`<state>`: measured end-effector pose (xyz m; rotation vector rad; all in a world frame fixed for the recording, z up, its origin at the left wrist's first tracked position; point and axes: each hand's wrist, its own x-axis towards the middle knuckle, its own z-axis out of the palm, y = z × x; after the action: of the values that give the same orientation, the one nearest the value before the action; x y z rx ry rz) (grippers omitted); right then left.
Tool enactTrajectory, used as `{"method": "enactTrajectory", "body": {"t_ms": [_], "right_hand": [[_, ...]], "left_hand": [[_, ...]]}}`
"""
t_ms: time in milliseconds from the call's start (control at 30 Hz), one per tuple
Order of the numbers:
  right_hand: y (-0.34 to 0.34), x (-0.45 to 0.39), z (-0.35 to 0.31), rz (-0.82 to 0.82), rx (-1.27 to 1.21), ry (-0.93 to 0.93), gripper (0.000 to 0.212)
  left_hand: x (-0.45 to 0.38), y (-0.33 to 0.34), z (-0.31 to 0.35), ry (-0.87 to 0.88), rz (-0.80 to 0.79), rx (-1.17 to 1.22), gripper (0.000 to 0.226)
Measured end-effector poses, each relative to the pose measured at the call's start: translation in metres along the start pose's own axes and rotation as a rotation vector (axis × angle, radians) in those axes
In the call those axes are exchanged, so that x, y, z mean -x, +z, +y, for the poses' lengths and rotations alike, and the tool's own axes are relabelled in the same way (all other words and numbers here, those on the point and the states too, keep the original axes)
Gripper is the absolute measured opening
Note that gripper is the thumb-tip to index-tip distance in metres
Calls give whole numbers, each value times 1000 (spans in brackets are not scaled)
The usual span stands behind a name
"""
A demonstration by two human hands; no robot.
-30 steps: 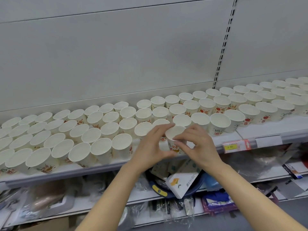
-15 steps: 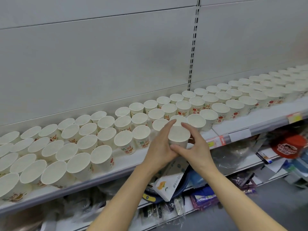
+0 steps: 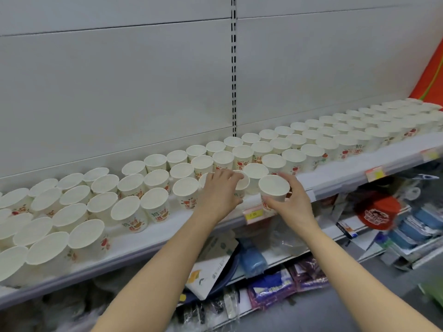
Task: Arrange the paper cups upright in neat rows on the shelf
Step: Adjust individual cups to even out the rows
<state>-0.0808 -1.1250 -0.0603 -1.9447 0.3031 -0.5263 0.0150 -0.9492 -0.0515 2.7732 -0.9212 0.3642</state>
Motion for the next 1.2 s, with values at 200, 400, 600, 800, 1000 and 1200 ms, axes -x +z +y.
{"method": "enactTrajectory", "body": {"t_ms": [200, 400, 600, 800, 1000, 1200], "right_hand": [[-20, -36, 26, -119, 56, -64, 72], [-24, -60, 31, -213, 43, -94, 75], [-14, -67, 36, -260, 51, -128, 76], [8, -53, 28, -289, 14, -198, 73], [36, -41, 16, -277, 42, -235, 74], [54, -36, 9, -165, 124, -202, 77]], "left_hand": [[-20, 18, 0, -192, 55, -42, 21], [-43, 17, 15, -260, 102, 62, 50], [-51, 22, 19, -288, 81, 41, 38], [-4, 15, 16, -279, 277, 99, 37], [67, 24, -3, -350, 383, 54, 34], [68, 19, -17, -281, 214, 82, 29]]}}
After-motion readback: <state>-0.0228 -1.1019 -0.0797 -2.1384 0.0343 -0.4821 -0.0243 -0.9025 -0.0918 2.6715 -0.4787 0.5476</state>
